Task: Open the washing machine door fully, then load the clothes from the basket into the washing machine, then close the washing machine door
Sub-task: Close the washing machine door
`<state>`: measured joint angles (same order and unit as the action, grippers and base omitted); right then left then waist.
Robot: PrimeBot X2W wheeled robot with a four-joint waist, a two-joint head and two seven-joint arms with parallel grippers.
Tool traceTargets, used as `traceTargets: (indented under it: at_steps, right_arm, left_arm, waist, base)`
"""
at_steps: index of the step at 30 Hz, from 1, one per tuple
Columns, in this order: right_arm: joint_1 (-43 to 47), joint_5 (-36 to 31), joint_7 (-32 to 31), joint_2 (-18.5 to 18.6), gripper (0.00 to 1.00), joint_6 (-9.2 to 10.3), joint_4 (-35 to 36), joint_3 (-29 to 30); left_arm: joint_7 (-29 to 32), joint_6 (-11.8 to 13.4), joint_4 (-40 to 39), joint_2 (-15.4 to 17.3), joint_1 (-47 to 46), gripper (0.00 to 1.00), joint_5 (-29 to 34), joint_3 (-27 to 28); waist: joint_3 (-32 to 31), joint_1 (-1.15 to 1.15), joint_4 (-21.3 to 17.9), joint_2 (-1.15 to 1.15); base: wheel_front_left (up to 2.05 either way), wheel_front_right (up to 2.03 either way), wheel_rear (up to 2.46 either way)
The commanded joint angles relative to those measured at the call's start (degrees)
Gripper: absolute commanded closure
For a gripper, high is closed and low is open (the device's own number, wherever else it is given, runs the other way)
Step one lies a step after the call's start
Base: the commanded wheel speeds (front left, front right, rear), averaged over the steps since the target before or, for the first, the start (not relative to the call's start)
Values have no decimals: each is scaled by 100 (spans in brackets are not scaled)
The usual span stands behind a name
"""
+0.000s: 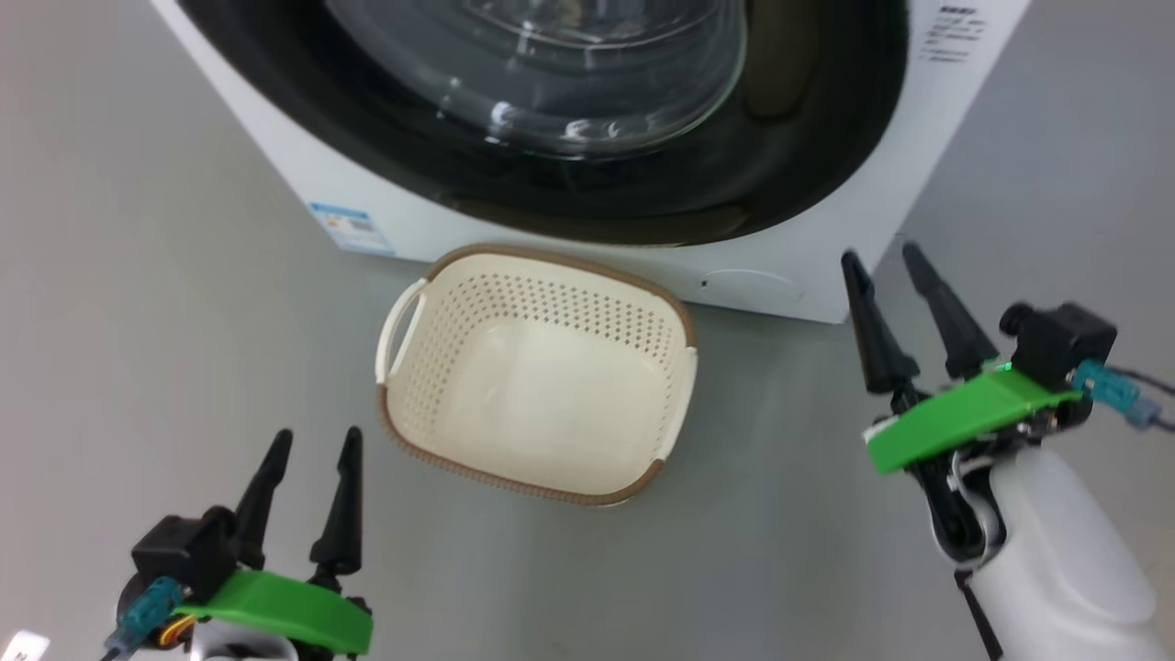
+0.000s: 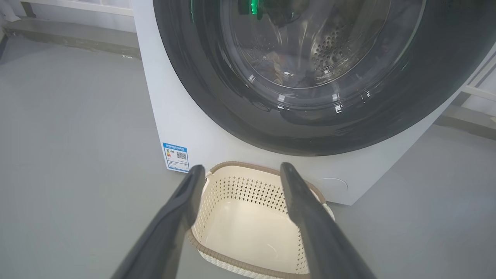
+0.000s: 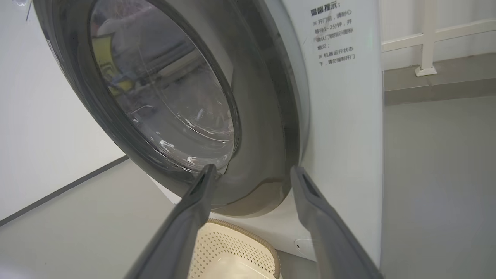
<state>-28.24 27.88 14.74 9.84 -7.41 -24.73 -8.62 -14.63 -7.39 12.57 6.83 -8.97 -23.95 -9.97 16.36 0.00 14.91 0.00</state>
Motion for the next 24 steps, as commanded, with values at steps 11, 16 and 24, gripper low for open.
traceTargets:
  at_steps: [11, 16, 24]
  right_arm:
    - [1016, 32, 26, 51, 0, -8, 163, 25]
    - [1353, 24, 26, 107, 0, -8, 189, 127]
    - [1743, 16, 26, 145, 0, -8, 250, 300]
  left_arm:
    - [-37, -10, 280, 461, 203, 0, -106, 476]
    - [-37, -10, 334, 545, 302, 0, -125, 568]
    - [-37, -10, 348, 611, 506, 0, -151, 710]
  waist:
    - [-662, 0, -890, 0]
    - [-797, 0, -1146, 0]
    - [-993, 0, -1464, 0]
  base:
    - [0, 0, 0]
    - [0, 0, 0]
    - [0, 0, 0]
